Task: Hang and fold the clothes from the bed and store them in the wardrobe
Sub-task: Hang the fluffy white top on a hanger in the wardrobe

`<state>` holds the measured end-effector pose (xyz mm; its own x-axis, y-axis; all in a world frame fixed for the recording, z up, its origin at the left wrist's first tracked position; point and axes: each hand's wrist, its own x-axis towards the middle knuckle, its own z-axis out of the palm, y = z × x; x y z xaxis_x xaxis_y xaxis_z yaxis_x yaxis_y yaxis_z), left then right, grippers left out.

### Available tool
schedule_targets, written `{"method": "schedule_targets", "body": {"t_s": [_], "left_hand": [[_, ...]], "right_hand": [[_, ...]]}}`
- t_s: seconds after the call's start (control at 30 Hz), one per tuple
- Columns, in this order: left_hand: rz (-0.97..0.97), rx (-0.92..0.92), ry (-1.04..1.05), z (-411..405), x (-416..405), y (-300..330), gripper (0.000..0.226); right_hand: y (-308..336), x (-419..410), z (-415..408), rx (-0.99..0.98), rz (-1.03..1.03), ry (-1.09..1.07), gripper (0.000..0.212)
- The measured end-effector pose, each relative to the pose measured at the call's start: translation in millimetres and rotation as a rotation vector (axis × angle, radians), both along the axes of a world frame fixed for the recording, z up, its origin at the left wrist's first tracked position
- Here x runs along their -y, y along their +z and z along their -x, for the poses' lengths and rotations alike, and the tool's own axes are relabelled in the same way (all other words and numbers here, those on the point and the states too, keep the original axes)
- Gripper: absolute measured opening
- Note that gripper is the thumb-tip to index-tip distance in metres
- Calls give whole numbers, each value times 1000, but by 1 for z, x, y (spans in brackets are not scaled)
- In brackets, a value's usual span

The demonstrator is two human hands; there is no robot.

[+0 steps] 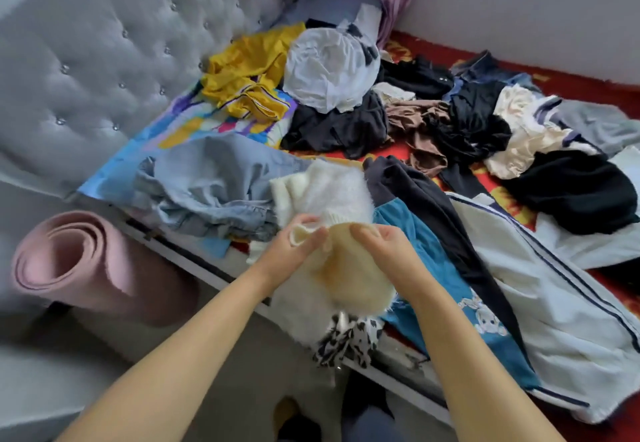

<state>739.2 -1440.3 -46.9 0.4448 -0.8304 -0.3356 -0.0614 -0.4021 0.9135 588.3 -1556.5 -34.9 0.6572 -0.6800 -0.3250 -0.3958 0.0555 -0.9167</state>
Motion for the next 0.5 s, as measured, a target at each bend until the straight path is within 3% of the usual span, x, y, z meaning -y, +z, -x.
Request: {"method": "schedule_targets", "body": {"t_s": [0.1, 0.23, 0.33, 0.43, 0.5], "left_hand": [[-7, 128, -6, -4, -60, 15, 21], [-25, 178, -149, 7, -122, 39, 44], [76, 267, -48, 26, -152, 53, 29], [76, 477, 58, 45, -174, 67, 14], [42, 588, 93, 56, -193, 74, 17]], "right_hand": [[27, -50, -6, 21, 117, 90, 43], [61, -104, -14, 19, 255, 175, 32], [88, -140, -14, 96, 300, 184, 31], [110, -171, -7, 138, 336, 257, 33], [119, -192, 0, 150, 369, 328, 32]]}}
